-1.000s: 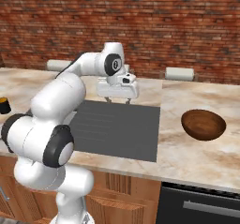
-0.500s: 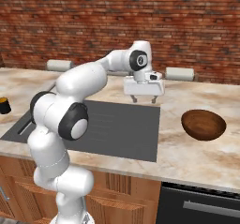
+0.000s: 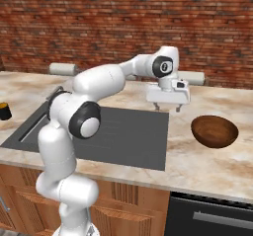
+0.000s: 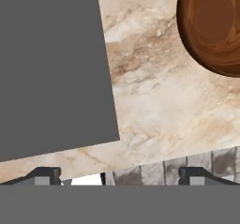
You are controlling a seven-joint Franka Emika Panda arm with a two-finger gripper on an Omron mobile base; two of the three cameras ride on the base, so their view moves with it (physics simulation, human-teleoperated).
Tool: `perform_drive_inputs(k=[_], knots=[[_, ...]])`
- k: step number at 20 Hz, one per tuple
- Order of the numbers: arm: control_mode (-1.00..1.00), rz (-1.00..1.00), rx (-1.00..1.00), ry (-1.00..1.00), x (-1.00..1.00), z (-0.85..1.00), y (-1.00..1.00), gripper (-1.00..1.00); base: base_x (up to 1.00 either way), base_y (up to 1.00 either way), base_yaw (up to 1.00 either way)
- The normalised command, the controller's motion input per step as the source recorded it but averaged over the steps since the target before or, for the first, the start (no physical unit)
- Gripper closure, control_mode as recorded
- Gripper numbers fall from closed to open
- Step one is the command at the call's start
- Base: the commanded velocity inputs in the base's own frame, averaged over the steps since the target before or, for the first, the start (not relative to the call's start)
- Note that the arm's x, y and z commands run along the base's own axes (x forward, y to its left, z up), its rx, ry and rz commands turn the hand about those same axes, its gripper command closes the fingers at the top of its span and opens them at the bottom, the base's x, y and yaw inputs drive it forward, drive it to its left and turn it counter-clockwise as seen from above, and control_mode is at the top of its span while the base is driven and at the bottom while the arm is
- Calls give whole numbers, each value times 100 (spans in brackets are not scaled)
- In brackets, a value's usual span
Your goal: Clear the mugs and bowl far away from the sink.
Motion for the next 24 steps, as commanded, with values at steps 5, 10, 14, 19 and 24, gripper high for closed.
perform_drive_inputs(k=[5, 10, 14, 19, 24], knots=[[-100, 15, 4, -1, 23, -9, -76, -100, 0, 0, 0], [-100, 6, 5, -7, 15, -2, -34, -100, 0, 0, 0], [-100, 12, 3, -12, 20, -16, -20, -100, 0, 0, 0], [-100, 17, 0, -14, 22, -39, -2, -100, 0, 0, 0], [-100, 17, -2, -8, 24, -57, 0, -100, 0, 0, 0]])
